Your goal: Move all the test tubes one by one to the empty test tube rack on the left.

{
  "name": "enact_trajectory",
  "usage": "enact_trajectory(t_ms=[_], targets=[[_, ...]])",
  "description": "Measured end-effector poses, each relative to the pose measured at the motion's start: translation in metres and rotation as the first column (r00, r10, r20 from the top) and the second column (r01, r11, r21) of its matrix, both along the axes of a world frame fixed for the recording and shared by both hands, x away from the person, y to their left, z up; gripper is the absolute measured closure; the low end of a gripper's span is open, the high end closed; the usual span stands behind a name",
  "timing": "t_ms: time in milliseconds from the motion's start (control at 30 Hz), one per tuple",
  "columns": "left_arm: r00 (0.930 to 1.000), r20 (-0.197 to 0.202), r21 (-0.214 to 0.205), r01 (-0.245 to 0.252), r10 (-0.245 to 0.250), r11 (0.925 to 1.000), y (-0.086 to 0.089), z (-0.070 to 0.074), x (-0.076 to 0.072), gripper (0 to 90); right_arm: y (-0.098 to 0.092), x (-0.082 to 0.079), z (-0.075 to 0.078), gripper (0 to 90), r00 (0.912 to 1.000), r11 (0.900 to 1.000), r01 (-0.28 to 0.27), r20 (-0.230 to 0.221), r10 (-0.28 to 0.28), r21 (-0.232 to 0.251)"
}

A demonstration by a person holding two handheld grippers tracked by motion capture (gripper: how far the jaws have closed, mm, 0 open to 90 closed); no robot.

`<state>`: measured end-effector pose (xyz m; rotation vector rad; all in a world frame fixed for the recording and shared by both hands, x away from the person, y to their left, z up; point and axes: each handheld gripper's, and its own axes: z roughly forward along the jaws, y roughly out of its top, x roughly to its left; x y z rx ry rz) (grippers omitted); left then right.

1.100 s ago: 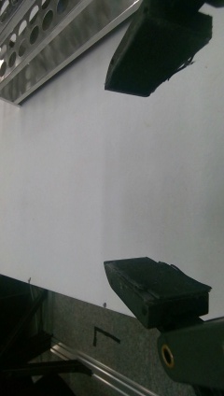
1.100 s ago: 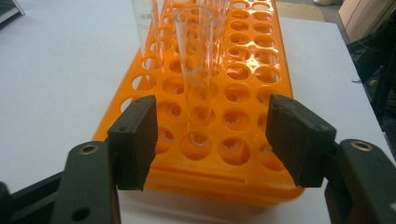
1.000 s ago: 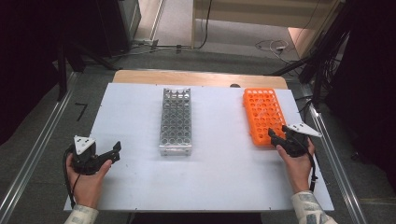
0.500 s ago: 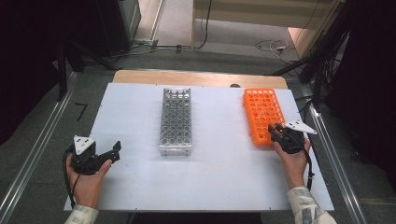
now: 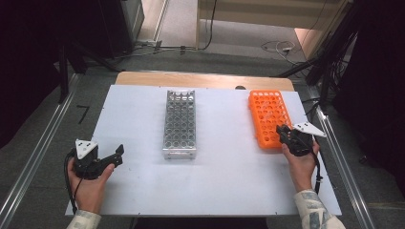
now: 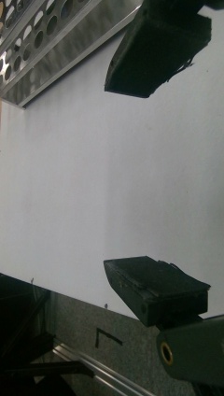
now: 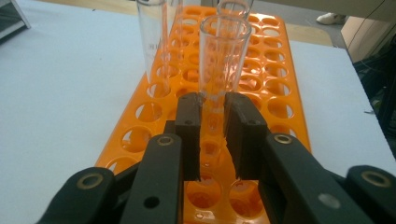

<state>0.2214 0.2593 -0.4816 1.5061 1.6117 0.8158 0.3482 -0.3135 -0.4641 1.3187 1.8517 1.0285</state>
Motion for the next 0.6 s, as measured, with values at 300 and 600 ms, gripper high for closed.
enact_trajectory(t_ms=[300, 600], targets=[[0.9998, 0.017, -0.014, -0.009, 0.009, 0.9999, 0.000, 0.004, -0.003, 12.7, -0.003, -0.010, 0.016, 73.4, 0.9991, 0.9993, -0.010, 0.042, 0.008, 0.036], [0.9992, 0.036, 0.000, -0.015, 0.015, 0.9999, -0.001, 0.006, -0.005, 13.2, -0.001, -0.019, 0.026, 73.4, 0.9982, 0.9972, -0.047, 0.040, 0.044, 0.058]])
